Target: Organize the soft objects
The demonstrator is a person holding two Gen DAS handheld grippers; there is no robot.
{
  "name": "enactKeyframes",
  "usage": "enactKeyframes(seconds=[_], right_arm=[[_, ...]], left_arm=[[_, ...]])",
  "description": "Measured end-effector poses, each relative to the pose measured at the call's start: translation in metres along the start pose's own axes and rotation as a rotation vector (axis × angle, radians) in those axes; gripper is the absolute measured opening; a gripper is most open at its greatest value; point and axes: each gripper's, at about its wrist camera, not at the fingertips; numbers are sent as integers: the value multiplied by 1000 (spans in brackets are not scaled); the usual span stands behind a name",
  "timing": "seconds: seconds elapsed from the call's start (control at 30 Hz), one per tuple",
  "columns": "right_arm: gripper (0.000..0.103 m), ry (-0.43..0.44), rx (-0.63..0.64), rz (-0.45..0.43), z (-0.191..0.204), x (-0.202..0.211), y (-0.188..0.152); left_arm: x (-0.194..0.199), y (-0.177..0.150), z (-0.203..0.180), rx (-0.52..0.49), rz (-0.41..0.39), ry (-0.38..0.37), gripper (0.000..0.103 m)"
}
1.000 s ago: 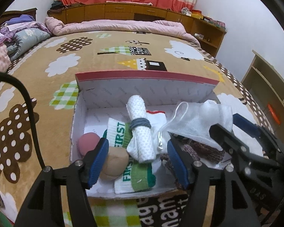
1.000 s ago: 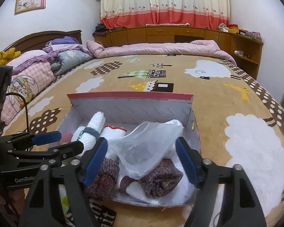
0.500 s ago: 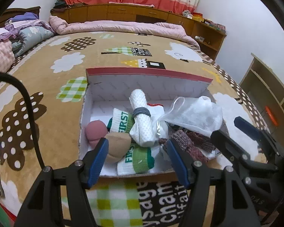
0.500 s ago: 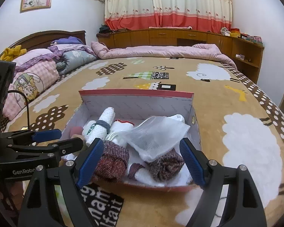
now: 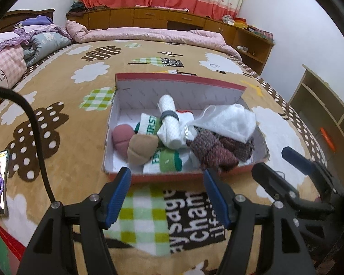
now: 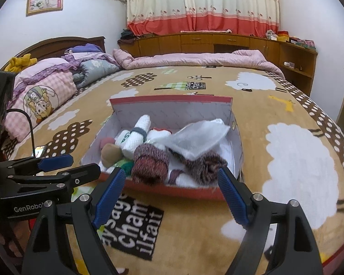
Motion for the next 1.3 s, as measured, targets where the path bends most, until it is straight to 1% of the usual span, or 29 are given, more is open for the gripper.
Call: enactKeyframes(seconds=[0.2,0.43,0.77,0.93,1.3], right_arm=[[84,-10,-6,18,4,4,-18],[84,-27,-23,56,1,-6,-38],[84,-45,-71,87,-17,-28,-50],[84,-49,-89,94,-26,-39,-54],[84,-47,-121,127,-37,-60,-62]], left_arm=[[0,-18,0,2,21,4,70],[-16,-34,-2,-7,55,28,70],[-42,-42,-8,-31,59,73,70],[-61,-46,-12,-42,76,77,70],[-83,-48,-10,-45,92,93,71]])
Point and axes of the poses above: each gripper's, at about its wrist camera, not at the fingertips, and x roughly against the way its jaws point, z to its left, y to its top, and after that the axes turned 8 degrees about y, right-handed
